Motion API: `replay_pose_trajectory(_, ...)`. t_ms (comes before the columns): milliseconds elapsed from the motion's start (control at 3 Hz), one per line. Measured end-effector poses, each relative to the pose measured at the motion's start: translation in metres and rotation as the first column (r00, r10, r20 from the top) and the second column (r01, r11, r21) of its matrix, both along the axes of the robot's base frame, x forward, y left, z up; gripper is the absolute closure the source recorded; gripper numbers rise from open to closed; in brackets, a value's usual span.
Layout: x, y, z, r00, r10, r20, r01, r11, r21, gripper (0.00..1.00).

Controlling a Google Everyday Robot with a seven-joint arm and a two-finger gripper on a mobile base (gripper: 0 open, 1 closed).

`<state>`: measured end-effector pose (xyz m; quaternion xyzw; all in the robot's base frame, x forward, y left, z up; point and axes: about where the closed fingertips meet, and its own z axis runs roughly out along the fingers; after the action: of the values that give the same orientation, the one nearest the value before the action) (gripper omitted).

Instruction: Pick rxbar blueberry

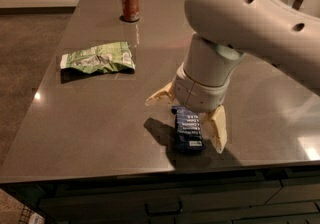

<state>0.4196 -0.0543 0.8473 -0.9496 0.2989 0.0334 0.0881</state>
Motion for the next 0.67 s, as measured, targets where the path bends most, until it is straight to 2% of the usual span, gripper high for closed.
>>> replay_pose_trajectory(333, 0.002, 0.007, -0.009, 0.9996, 0.030, -0.004, -0.030, 0.999, -0.030, 0.00)
replay_pose_trajectory(667, 0.015, 0.009, -0.012, 0.9994, 0.034, 0.004, -0.034, 0.998, -0.053, 0.00)
